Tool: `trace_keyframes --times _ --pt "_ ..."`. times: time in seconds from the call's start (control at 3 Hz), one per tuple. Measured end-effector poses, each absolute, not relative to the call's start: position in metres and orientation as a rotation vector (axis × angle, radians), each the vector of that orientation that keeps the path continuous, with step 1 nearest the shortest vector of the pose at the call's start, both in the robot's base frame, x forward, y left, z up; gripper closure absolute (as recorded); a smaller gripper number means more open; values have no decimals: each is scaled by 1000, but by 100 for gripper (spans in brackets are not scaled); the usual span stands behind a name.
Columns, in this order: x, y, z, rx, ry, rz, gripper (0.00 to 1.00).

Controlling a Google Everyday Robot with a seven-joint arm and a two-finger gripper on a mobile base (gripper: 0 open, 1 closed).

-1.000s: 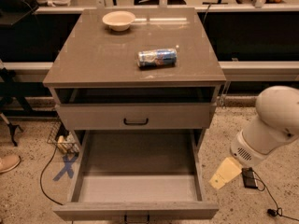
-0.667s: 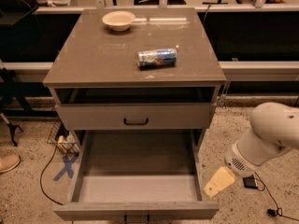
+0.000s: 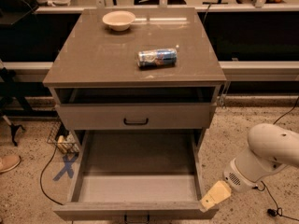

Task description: Close middle drawer

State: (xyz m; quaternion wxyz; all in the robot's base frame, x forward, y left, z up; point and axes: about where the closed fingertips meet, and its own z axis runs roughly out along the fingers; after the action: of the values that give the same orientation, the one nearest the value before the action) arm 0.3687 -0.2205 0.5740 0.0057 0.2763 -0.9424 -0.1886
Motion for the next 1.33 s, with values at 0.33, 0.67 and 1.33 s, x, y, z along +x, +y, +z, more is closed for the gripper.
trace_keyframes --times 0.33,0.67,1.33 --pt "369 -221 574 865 -2950 -590 0" --pt "360 -224 553 812 -2918 -646 0" --pt "321 -226 493 661 -2885 -798 49"
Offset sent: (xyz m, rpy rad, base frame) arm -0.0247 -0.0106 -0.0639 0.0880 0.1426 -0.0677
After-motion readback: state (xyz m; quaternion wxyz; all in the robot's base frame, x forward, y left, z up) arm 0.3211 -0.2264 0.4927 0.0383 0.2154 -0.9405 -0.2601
